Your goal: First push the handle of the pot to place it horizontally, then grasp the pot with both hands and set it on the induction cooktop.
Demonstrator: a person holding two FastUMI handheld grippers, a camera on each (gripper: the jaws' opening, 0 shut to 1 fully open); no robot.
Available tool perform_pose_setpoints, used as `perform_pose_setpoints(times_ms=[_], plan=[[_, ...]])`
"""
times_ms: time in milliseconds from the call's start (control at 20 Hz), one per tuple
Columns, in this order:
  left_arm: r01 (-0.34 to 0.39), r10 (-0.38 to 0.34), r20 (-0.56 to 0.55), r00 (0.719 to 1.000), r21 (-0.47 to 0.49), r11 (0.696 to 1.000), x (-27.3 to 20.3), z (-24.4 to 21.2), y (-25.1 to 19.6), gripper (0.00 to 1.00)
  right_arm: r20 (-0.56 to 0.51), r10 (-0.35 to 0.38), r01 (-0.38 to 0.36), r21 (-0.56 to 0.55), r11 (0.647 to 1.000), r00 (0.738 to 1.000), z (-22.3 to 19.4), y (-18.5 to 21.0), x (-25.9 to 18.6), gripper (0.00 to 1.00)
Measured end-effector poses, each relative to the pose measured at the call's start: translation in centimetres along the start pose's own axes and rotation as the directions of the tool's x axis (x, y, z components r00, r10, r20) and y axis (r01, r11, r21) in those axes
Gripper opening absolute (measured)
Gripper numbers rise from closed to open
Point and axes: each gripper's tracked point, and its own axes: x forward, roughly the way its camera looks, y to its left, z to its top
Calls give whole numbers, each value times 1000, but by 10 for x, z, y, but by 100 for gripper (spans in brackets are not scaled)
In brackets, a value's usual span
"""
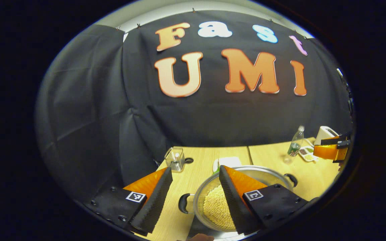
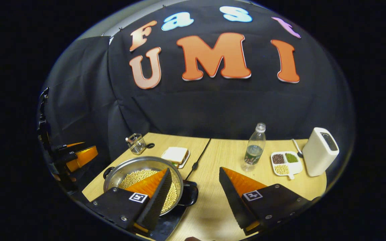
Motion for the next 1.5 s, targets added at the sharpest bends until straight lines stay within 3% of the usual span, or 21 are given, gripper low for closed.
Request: perform_pose_setpoints(times_ms=[50,200,300,350,400,450,550,600,650,700,750,800,900,1000,1100,1200,1350,1500], plan=[[9,-9,46,999,-5,1000,-15,19,-9,92,45,-1,2,-12,1000,999,12,0,-10,90],[41,-37,179,983,-15,999,-52,65,-29,89,195,4,4,-41,999,981,59,-11,-65,93],[54,-47,244,969,-21,998,-77,88,-41,98,292,12,10,-73,997,956,86,-19,-102,93],[60,-51,275,960,-27,998,-87,98,-46,94,331,17,13,-88,996,943,97,-22,-120,99],[68,-56,304,951,-32,997,-97,111,-48,93,364,16,21,-99,995,931,108,-28,-136,93],[71,-55,333,941,-36,997,-110,129,-48,100,391,11,32,-105,994,920,118,-34,-156,93],[79,-58,392,918,-39,996,-136,155,-50,93,448,-3,62,-117,991,894,136,-51,-189,93],[85,-60,418,907,-43,995,-148,165,-52,100,477,-13,82,-123,989,879,143,-60,-202,93],[87,-56,437,898,-50,995,-160,173,-56,100,501,-23,101,-130,986,865,148,-69,-216,98],[89,-54,456,889,-57,994,-172,180,-56,100,523,-32,121,-137,983,852,153,-78,-230,93],[95,-57,474,879,-56,994,-182,189,-57,100,537,-37,139,-150,979,843,156,-89,-244,93],[98,-58,495,867,-56,994,-193,196,-58,93,546,-47,163,-166,973,836,158,-99,-258,93],[101,-54,534,843,-59,993,-209,207,-61,100,572,-94,233,-175,957,815,162,-122,-281,93],[103,-50,565,823,-62,993,-225,213,-63,97,607,-112,264,-166,950,787,170,-136,-304,97],[81,-20,603,797,-74,994,-242,217,-61,98,634,-113,265,-150,952,765,174,-145,-320,94],[46,15,647,762,-78,996,-253,222,-57,98,642,-101,255,-152,955,760,171,-154,-331,95],[38,49,661,749,-117,992,-256,216,-60,97,659,-93,251,-150,956,746,165,-166,-340,95],[97,3,668,744,-113,989,-252,217,-71,97,663,-83,248,-159,956,744,158,-173,-336,95]])
